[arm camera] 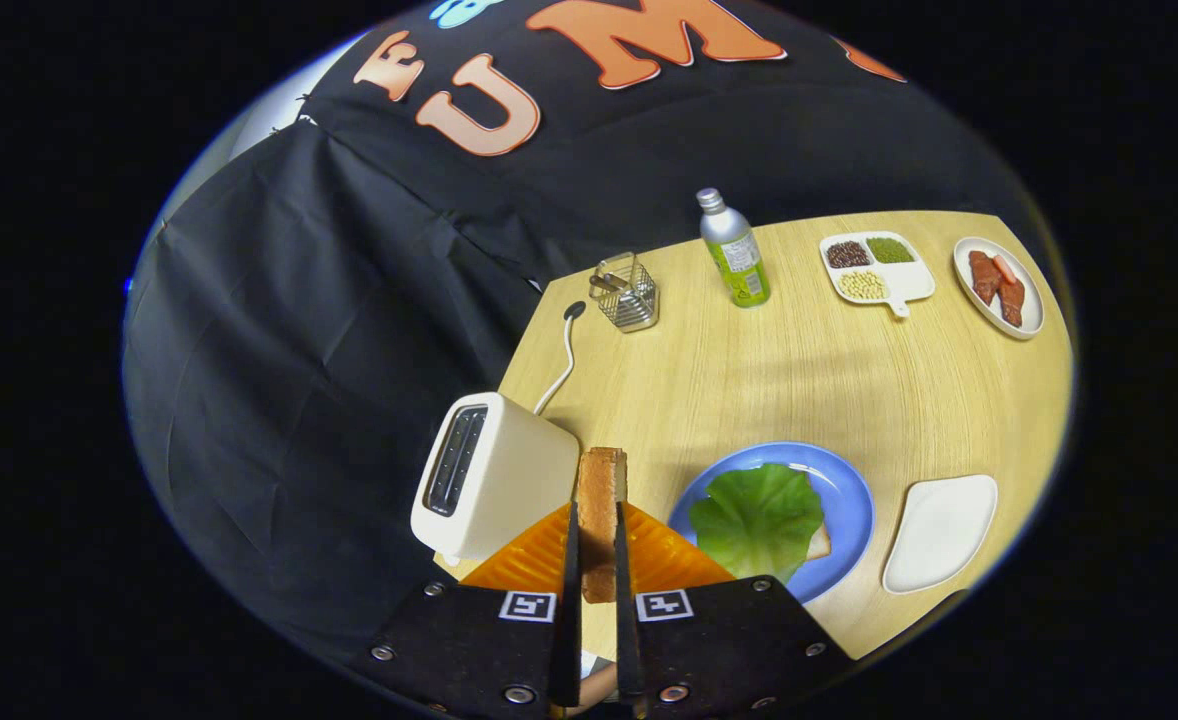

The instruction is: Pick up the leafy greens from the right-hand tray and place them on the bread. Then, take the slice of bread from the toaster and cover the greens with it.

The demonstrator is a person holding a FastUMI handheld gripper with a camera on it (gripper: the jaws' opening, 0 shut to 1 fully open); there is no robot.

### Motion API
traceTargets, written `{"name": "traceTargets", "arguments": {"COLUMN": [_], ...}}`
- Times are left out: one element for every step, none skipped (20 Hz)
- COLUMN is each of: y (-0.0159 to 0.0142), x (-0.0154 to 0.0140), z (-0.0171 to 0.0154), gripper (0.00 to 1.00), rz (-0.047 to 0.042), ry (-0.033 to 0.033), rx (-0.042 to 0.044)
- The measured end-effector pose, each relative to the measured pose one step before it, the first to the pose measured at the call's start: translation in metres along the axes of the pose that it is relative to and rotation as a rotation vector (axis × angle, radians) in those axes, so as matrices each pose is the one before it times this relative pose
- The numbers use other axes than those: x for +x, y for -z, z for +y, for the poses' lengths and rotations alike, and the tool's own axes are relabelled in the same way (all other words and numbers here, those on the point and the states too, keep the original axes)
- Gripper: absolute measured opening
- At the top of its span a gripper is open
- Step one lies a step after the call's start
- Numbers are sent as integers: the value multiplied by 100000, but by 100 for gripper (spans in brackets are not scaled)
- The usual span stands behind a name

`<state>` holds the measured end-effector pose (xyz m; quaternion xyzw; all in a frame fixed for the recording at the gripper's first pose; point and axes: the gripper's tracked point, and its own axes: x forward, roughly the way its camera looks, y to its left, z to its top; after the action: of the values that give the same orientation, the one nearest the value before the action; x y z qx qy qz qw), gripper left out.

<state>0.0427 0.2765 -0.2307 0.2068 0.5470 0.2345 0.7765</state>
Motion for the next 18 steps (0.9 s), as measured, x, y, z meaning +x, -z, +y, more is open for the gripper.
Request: {"name": "traceTargets", "arguments": {"y": [315,192,330,157,396,87,293,10,112,-32,8,83,79,167,225,138,148,177], "x": [-241,52,131,5,167,24,-14,10,19,57,-12,12,-41,128,125,101,166,101], "z": [-247,-452,-357,-538,-208,-421,-382,-538,-442,-506,-549,-345,-538,-381,-458,-348,-508,-466], "gripper": [15,15,15,15,15,15,15,15,15,15,15,15,15,15,15,15,15,15], "rz": [279,153,429,138,-4,-51,-208,-169,-211,-369,-121,-123,187,-100,614,-155,382,-128], "ry": [-508,-725,-729,-740,-1124,-1156,-1073,-529,-645,-430,-736,-774,-526,-759,-493,-743,-646,-348], "rx": [442,734,350,440,191,605,632,665,719,848,905,680,389,542,505,1143,946,1770]}}
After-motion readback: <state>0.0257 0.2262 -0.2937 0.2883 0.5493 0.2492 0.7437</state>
